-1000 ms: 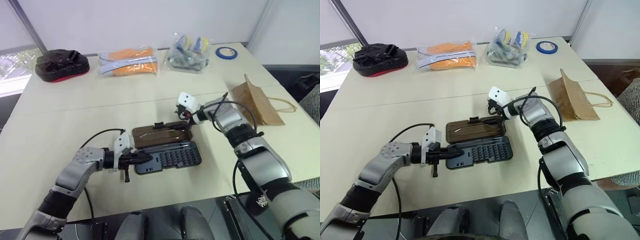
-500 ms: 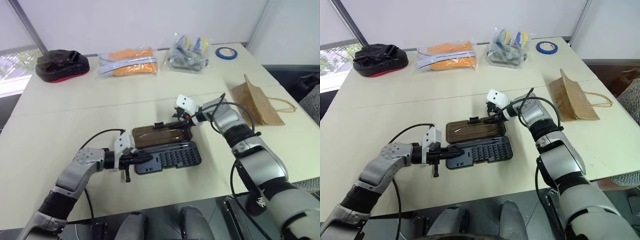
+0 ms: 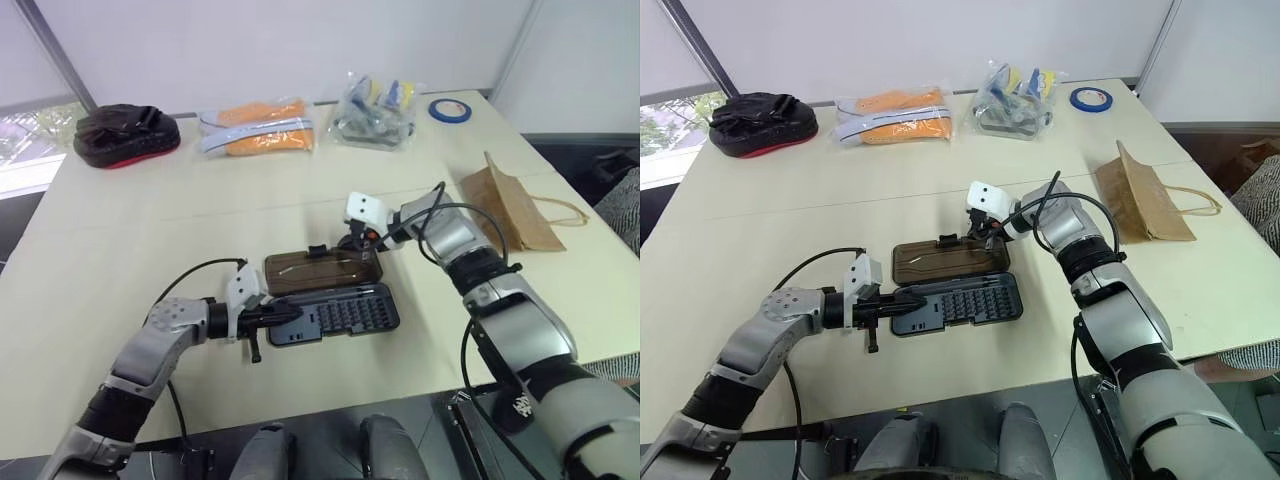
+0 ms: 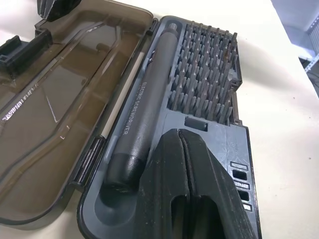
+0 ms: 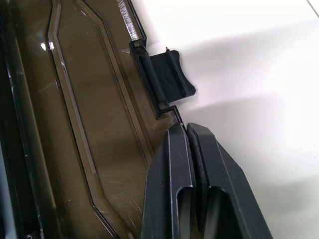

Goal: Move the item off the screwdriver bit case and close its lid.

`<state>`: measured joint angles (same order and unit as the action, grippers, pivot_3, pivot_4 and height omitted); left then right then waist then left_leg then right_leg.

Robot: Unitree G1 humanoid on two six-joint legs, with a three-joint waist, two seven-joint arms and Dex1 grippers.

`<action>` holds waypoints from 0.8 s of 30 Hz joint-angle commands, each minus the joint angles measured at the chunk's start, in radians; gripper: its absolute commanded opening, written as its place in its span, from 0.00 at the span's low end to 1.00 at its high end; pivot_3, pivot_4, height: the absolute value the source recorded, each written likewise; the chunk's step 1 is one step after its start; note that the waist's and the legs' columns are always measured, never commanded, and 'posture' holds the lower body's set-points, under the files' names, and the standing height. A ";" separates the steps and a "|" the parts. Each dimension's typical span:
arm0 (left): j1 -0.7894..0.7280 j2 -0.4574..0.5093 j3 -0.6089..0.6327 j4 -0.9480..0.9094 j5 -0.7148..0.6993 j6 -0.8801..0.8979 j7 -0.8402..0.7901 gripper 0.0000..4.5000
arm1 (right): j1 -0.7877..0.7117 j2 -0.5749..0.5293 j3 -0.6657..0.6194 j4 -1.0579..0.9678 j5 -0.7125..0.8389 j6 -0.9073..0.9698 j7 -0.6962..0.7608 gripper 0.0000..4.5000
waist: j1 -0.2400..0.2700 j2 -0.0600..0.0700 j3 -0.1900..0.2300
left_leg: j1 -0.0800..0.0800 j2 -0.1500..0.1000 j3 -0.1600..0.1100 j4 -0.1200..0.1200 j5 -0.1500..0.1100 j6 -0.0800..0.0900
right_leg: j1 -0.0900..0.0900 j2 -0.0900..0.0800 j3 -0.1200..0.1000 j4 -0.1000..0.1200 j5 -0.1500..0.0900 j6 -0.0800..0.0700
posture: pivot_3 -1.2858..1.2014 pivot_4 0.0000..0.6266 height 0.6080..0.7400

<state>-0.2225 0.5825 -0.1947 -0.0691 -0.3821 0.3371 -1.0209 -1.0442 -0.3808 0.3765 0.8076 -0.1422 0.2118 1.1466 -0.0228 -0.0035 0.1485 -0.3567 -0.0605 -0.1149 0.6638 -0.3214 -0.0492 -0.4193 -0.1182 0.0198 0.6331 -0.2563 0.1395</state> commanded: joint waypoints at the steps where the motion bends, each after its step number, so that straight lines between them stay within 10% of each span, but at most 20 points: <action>1: 0.012 0.005 0.012 0.040 0.036 0.017 0.028 0.00 | 0.018 -0.005 0.022 0.008 -0.026 0.008 0.030 0.00 | 0.001 0.000 0.000 | 0.000 0.000 0.000 0.000 0.000 0.000 | 0.000 0.000 0.000 0.000 0.000 0.000 | 0.52 0.24 1.00; 5: 0.012 0.002 0.015 0.037 0.036 0.019 0.033 0.00 | -0.013 0.021 0.021 0.089 -0.040 -0.004 0.021 0.06 | 0.001 0.000 0.000 | 0.000 0.000 0.000 0.000 0.000 0.000 | 0.000 0.000 0.000 0.000 0.000 0.000 | 0.52 0.24 1.00; 10: 0.023 -0.001 0.018 0.026 0.036 0.020 0.042 0.00 | -0.066 0.048 0.019 0.216 -0.072 -0.052 -0.016 0.52 | 0.001 0.000 0.000 | 0.000 0.000 0.000 0.000 0.000 0.000 | 0.000 0.000 0.001 0.000 0.000 0.000 | 0.52 0.24 1.00; 20: 0.036 -0.003 0.024 0.015 0.038 0.016 0.058 0.00 | -0.147 0.087 0.005 0.411 -0.098 -0.110 -0.039 0.52 | -0.004 0.000 0.000 | 0.001 0.000 0.000 -0.001 0.000 0.000 | 0.000 0.000 0.000 0.000 0.000 0.000 | 0.52 0.24 1.00; 24: 0.038 -0.004 0.026 0.013 0.039 0.013 0.064 0.00 | -0.146 0.092 0.017 0.442 -0.121 -0.125 -0.029 0.24 | -0.007 0.000 0.000 | 0.001 0.000 0.000 -0.001 0.000 0.000 | 0.001 0.000 0.000 0.000 0.000 0.000 | 0.52 0.24 1.00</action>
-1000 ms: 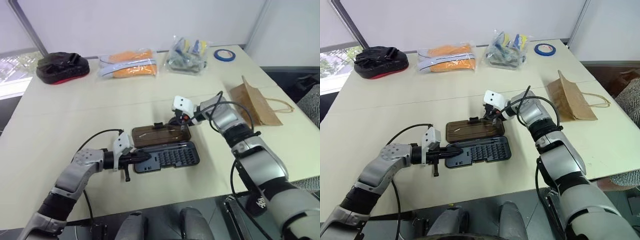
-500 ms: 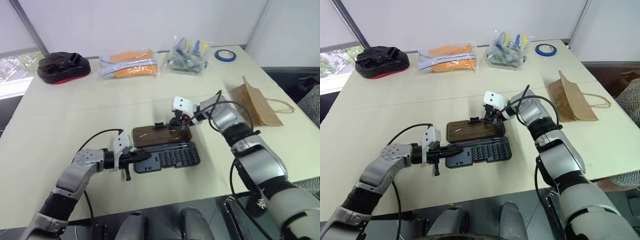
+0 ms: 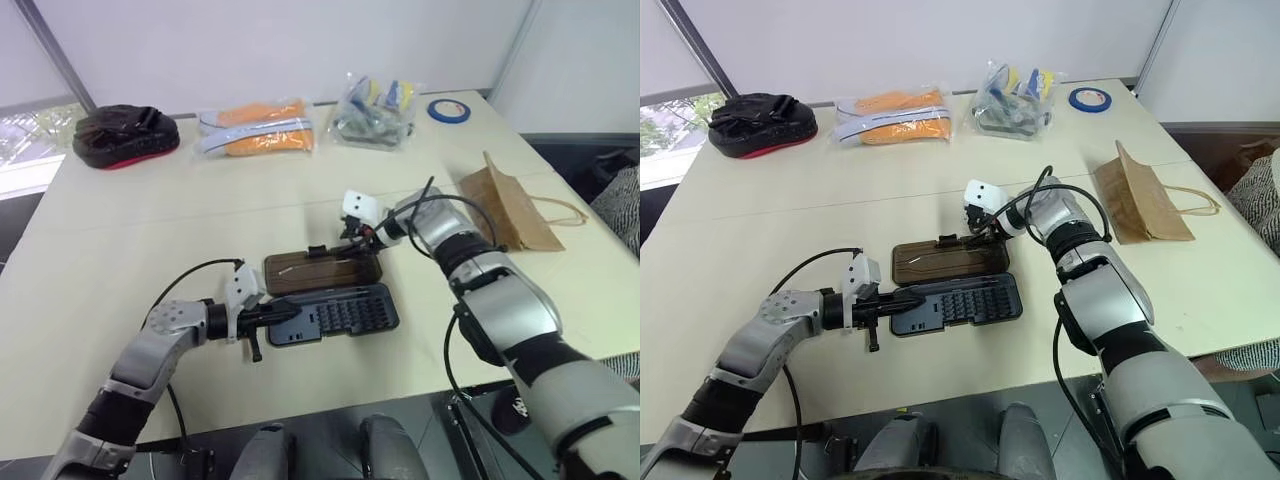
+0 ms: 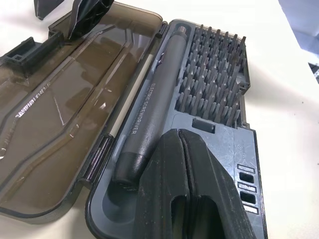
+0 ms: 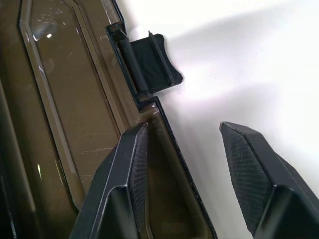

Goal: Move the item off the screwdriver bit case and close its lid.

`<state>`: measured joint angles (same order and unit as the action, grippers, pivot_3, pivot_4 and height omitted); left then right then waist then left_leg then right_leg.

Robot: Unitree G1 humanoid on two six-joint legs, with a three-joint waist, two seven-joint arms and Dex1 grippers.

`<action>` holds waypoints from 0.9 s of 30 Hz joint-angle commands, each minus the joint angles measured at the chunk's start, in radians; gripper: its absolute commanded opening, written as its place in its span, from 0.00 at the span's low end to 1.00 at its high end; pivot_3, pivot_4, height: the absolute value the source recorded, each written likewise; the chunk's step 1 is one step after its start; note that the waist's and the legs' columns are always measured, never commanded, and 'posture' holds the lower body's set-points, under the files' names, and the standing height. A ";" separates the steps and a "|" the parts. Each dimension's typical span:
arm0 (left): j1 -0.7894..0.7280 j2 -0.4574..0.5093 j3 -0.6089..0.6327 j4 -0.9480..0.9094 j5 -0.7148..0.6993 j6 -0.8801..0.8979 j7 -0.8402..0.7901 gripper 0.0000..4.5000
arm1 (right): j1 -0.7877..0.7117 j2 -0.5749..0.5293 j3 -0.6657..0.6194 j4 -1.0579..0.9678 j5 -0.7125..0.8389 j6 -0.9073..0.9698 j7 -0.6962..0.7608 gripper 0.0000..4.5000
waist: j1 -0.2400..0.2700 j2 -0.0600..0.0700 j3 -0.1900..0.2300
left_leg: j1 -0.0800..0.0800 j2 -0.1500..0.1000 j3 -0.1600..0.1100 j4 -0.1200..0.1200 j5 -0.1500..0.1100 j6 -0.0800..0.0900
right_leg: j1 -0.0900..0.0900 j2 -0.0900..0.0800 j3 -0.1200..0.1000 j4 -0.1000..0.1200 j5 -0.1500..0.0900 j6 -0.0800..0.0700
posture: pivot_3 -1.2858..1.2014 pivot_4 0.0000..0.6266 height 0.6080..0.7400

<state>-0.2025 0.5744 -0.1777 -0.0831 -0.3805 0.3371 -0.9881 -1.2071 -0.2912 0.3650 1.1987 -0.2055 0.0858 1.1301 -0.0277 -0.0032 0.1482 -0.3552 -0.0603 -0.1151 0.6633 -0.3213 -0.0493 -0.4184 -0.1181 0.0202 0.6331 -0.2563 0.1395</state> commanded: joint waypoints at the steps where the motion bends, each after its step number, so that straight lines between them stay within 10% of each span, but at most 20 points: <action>1: 0.019 0.004 0.010 0.027 0.038 0.012 0.033 0.00 | 0.021 0.001 0.035 0.055 -0.066 -0.009 -0.007 0.13 | -0.004 0.000 0.000 | 0.001 0.000 0.000 0.000 0.000 0.000 | 0.001 0.000 0.000 0.000 0.000 0.000 | 0.52 0.24 1.00; 3: 0.021 0.005 0.012 0.026 0.038 0.011 0.036 0.00 | 0.027 0.000 0.043 0.060 -0.080 -0.021 -0.004 0.00 | -0.006 0.000 -0.001 | 0.003 0.000 -0.001 0.000 0.000 0.000 | 0.004 0.000 -0.001 0.000 0.000 0.000 | 0.52 0.24 1.00; 16: 0.011 -0.031 0.102 0.022 -0.018 0.075 0.103 0.00 | 0.016 -0.054 0.057 -0.045 -0.156 -0.237 -0.157 0.00 | -0.012 0.001 -0.002 | 0.008 0.000 -0.002 -0.001 -0.002 0.003 | 0.010 0.001 -0.002 -0.001 0.000 0.000 | 0.52 0.24 1.00; 27: -0.067 -0.096 0.218 0.007 -0.096 0.169 0.204 0.00 | 0.333 -0.260 -0.001 -0.813 -0.185 -0.231 -0.228 0.00 | -0.012 0.002 0.001 | -0.018 -0.001 -0.002 0.002 0.001 -0.002 | -0.017 -0.001 -0.001 0.001 0.000 0.000 | 0.52 0.24 1.00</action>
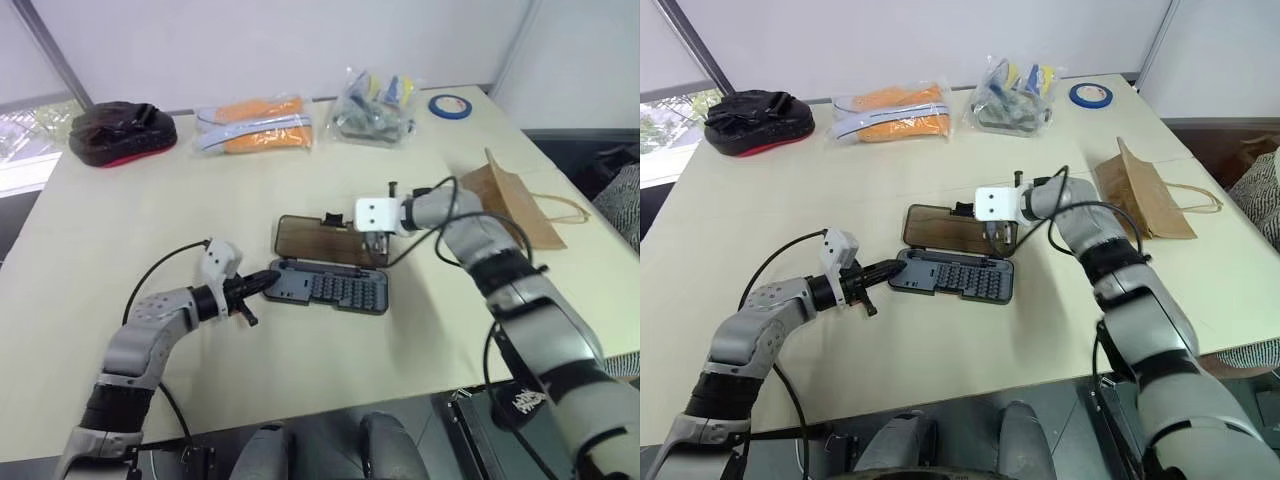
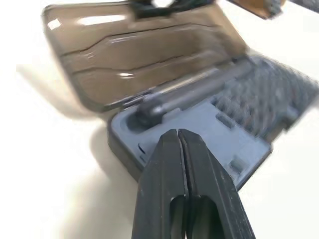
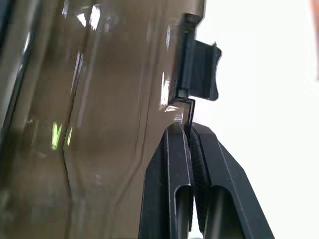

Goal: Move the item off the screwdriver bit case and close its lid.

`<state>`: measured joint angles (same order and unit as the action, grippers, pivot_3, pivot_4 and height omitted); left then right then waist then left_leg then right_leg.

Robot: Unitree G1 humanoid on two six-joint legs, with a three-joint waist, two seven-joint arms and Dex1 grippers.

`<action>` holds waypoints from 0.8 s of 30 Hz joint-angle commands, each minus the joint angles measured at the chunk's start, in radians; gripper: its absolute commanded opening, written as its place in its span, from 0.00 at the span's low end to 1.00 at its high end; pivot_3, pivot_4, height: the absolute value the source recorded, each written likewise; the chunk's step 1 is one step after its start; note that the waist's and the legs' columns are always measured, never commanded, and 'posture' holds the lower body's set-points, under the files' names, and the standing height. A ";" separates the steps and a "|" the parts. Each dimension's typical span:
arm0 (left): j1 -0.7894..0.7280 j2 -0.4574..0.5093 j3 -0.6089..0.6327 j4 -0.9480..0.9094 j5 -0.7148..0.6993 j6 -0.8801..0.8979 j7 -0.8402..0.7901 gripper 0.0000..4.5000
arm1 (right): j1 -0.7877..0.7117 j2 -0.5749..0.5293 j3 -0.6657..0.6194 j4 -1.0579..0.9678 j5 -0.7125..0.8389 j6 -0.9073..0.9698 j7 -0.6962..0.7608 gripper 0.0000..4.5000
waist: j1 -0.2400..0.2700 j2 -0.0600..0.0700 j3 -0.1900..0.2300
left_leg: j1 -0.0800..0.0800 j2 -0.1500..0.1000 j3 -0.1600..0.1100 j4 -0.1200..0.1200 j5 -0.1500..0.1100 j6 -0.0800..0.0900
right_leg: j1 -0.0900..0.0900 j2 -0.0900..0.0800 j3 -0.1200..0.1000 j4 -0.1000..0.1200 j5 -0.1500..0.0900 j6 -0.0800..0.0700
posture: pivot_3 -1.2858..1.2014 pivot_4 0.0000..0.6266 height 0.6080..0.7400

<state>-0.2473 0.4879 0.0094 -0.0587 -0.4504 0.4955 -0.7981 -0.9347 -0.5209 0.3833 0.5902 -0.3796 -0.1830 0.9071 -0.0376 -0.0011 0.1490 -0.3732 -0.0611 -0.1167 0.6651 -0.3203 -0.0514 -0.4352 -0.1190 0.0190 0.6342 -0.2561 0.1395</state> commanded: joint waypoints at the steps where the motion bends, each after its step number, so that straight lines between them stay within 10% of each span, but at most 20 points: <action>1: -0.027 -0.014 0.036 -0.016 -0.030 0.015 0.018 0.00 | 0.093 -0.040 -0.025 -0.270 -0.015 0.038 -0.017 0.00 | -0.005 0.000 0.000 | -0.002 0.000 0.001 0.000 0.000 0.000 | -0.002 0.000 0.000 0.000 0.000 0.000 | 0.52 0.24 1.00; 24: -0.230 0.078 0.270 0.171 -0.165 0.112 0.047 0.00 | 0.250 -0.037 -0.020 -0.616 -0.093 0.063 -0.130 0.00 | -0.005 -0.001 0.001 | -0.001 0.000 0.001 0.000 0.000 0.000 | -0.001 0.000 0.000 -0.001 0.000 0.000 | 0.52 0.24 1.00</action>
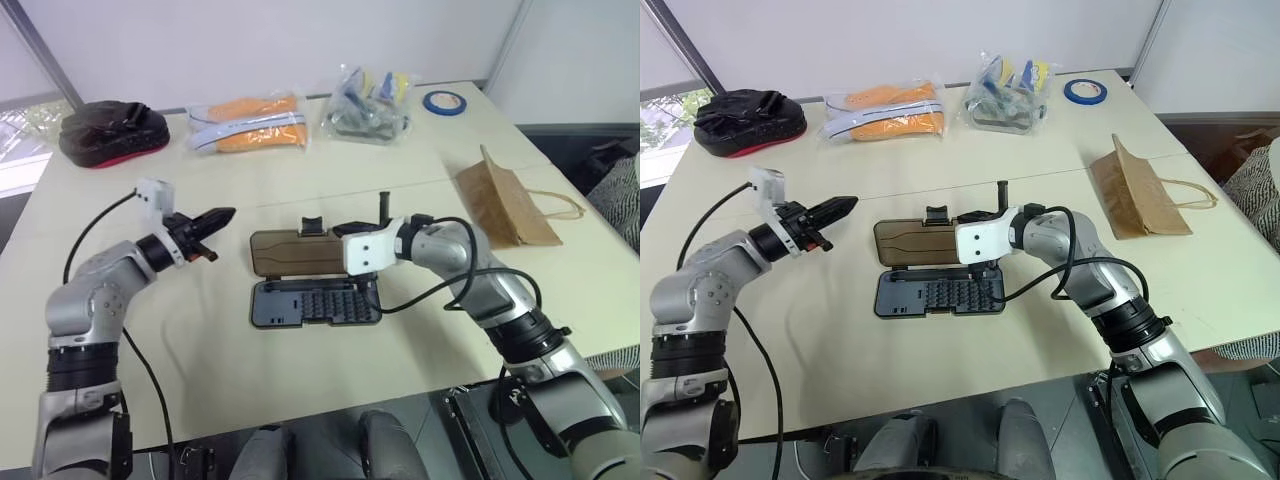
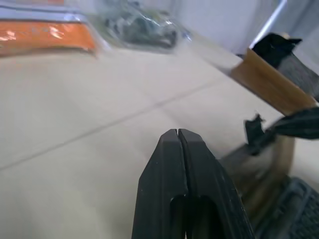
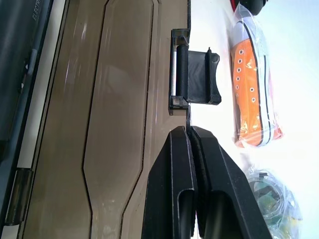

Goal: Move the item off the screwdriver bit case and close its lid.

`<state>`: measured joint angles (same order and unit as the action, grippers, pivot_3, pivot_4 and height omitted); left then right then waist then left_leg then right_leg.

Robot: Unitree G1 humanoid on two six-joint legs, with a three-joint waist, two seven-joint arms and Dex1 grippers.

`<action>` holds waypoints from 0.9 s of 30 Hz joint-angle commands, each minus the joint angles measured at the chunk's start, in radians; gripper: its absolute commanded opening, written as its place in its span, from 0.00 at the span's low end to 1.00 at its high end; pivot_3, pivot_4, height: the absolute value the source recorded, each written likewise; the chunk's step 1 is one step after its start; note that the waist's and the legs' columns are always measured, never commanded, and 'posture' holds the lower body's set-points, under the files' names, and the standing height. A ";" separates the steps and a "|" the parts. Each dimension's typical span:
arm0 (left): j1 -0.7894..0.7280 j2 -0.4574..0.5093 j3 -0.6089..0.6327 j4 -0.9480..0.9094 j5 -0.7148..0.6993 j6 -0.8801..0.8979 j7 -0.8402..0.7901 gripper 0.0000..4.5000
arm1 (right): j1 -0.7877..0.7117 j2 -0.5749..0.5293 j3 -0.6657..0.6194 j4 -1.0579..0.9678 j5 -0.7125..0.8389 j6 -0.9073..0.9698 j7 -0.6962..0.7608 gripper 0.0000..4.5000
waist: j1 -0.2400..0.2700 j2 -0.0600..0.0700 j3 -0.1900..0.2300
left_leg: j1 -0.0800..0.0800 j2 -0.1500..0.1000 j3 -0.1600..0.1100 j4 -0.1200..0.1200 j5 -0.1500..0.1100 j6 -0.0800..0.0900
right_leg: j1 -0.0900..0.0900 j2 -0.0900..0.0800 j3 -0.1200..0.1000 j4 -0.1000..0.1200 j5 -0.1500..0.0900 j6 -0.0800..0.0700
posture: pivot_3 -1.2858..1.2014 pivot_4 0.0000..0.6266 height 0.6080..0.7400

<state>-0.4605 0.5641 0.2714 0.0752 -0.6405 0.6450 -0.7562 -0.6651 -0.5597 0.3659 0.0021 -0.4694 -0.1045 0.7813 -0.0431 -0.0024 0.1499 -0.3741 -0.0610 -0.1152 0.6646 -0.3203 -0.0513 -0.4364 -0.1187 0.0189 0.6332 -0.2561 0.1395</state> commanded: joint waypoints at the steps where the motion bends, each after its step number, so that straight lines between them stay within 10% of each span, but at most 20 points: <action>1: -0.018 0.002 -0.001 0.050 0.037 -0.050 0.003 0.00 | -0.022 0.002 -0.003 -0.026 -0.003 -0.015 -0.005 0.00 | 0.000 0.000 0.000 | 0.000 0.000 0.000 0.000 0.000 0.000 | 0.000 0.000 0.000 0.000 0.000 0.000 | 0.52 0.24 1.00; 18: -0.028 -0.069 -0.201 0.174 0.192 -0.195 -0.139 0.00 | -0.003 -0.011 -0.010 -0.059 0.014 0.014 0.026 0.00 | 0.001 0.000 0.000 | 0.000 0.000 0.000 0.001 0.000 0.000 | 0.000 0.000 0.000 0.000 0.000 0.000 | 0.52 0.24 1.00; 25: -0.032 -0.071 -0.206 0.184 0.201 -0.202 -0.157 0.00 | 0.006 -0.014 -0.053 -0.155 0.123 0.219 0.165 0.66 | 0.002 0.000 0.000 | 0.000 0.000 0.000 0.001 0.000 0.000 | 0.001 0.000 0.000 0.000 0.000 0.000 | 0.52 0.24 1.00; 27: -0.040 -0.074 -0.207 0.191 0.202 -0.204 -0.161 0.00 | 0.003 -0.043 -0.082 -0.227 0.198 0.374 0.275 0.66 | 0.003 0.000 0.000 | 0.000 0.000 0.000 0.001 0.000 0.000 | 0.001 0.000 -0.001 0.000 0.000 0.000 | 0.52 0.24 1.00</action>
<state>-0.4807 0.4894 0.0615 0.2760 -0.4390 0.4632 -0.9031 -0.6480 -0.5763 0.3369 -0.1392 -0.3413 0.1677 0.9814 -0.0399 -0.0028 0.1501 -0.3745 -0.0613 -0.1158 0.6662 -0.3203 -0.0513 -0.4353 -0.1187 0.0183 0.6334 -0.2560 0.1396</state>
